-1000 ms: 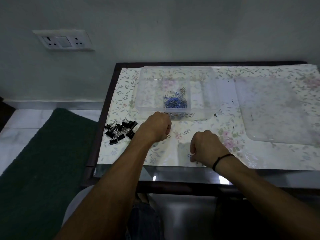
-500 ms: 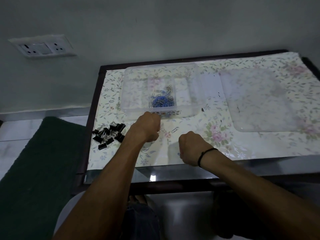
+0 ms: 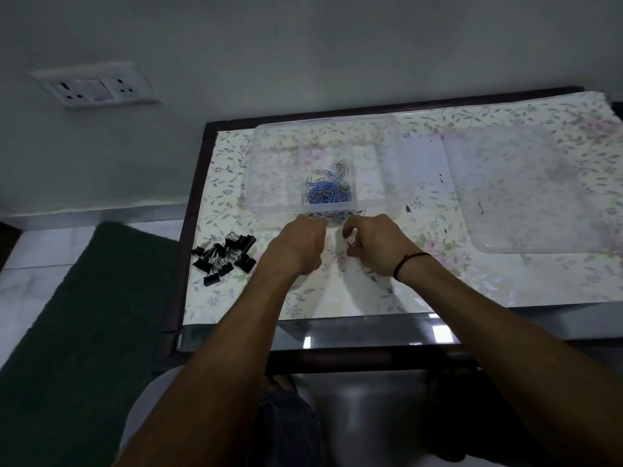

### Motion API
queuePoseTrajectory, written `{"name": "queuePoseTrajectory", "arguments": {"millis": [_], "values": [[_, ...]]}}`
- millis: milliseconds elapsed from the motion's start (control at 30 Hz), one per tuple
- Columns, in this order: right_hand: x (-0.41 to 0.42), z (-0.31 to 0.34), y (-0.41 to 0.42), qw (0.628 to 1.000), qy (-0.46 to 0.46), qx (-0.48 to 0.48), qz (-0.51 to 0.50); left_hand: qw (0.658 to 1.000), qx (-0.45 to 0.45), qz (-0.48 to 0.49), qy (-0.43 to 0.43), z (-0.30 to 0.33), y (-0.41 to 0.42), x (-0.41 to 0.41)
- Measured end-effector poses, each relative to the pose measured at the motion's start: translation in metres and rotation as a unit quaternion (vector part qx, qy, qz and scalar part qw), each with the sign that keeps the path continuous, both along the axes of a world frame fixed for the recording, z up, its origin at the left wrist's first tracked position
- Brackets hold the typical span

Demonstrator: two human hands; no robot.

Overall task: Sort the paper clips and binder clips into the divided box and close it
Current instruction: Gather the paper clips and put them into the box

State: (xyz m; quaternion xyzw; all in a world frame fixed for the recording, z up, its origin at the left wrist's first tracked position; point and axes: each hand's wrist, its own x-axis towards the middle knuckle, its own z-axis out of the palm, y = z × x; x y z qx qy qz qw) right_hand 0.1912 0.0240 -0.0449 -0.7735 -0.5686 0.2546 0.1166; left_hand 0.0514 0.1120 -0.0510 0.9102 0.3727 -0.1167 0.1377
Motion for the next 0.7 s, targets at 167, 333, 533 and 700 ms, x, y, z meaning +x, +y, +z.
{"name": "queuePoseTrajectory", "arguments": {"millis": [167, 333, 533, 700], "values": [[-0.004, 0.0, 0.013, 0.998, -0.058, -0.015, -0.007, 1.0, -0.004, -0.011, -0.005, -0.003, 0.001, -0.003], [-0.002, -0.002, 0.017, 0.997, -0.078, -0.028, -0.003, 1.0, -0.02, -0.013, -0.002, 0.001, 0.001, -0.004], [-0.005, -0.007, 0.016, 0.991, -0.118, -0.055, 0.026, 0.998, -0.056, -0.001, -0.008, 0.012, -0.003, -0.001], [-0.006, 0.018, 0.008, 0.998, -0.064, -0.028, 0.008, 0.973, -0.198, 0.051, -0.108, 0.045, -0.002, -0.002]]}}
